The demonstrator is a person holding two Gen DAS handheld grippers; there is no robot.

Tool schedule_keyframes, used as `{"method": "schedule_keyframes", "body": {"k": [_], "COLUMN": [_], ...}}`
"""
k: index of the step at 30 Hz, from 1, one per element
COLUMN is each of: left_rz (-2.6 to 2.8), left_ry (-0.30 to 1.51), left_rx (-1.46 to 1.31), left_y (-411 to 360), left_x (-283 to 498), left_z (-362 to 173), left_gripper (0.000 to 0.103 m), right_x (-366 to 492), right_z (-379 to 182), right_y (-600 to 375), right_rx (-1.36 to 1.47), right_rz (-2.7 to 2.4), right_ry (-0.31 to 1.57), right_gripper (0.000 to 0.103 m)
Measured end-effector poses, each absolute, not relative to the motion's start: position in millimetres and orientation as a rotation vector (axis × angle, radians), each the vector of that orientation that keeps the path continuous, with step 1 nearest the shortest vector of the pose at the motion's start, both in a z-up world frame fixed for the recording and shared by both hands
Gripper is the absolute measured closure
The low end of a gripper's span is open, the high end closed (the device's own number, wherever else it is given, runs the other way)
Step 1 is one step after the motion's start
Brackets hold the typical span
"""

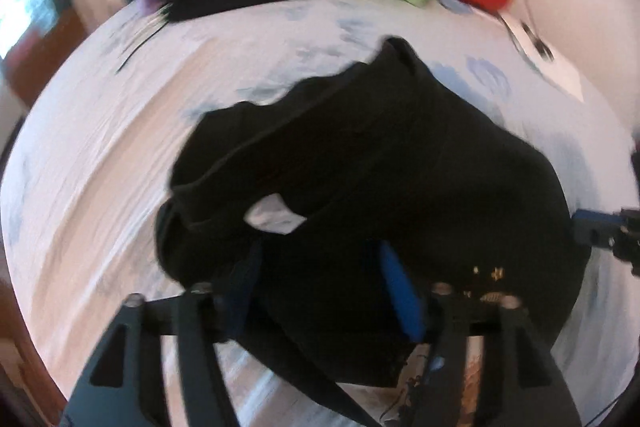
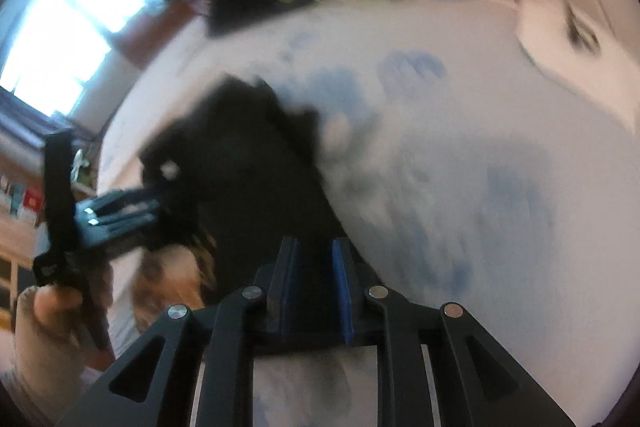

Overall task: Fold clothes
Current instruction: 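Lower the folded black shirt onto the bed and open both grippers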

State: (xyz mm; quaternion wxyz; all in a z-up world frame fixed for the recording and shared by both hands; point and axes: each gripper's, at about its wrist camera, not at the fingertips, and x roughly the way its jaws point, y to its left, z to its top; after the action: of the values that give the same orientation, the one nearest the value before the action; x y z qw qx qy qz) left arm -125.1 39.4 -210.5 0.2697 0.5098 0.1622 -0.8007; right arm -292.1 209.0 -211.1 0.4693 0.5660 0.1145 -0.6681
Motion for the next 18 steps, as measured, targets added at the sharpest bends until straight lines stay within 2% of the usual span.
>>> {"method": "schedule_keyframes", "body": {"k": [1, 2, 3, 5, 7, 13, 18], "left_rz": [-2.158, -2.162, -2.168, -2.188, -2.2, -2.169, -2.27], "left_ry": [0.419, 0.418, 0.424, 0.439, 0.43, 0.353, 0.304], "left_rx": [1.39, 1.399, 1.391, 1.368, 1.36, 1.382, 1.449], "left_y": [41, 41, 42, 45, 44, 14, -23], "left_x": [-125, -122, -117, -98, -84, -54, -64], "left_z": [-208, -204, -198, -184, -171, -154, -162], "left_gripper": [0.035, 0.026, 0.014, 0.005, 0.004, 0.004, 0.004], "right_x": [-291, -291, -290, -288, -282, -249, -225], "right_z": [-209, -206, -202, -196, -188, -173, -175], "right_y": [217, 224, 232, 247, 264, 302, 308], "right_rx": [1.389, 1.387, 1.385, 1.379, 1.377, 1.402, 1.431], "right_rz": [-1.654, -1.671, -1.688, -1.721, -1.742, -1.796, -1.888], "right_ry": [0.253, 0.223, 0.193, 0.132, 0.074, -0.036, -0.157], "right_gripper": [0.08, 0.074, 0.072, 0.06, 0.048, 0.033, 0.031]}}
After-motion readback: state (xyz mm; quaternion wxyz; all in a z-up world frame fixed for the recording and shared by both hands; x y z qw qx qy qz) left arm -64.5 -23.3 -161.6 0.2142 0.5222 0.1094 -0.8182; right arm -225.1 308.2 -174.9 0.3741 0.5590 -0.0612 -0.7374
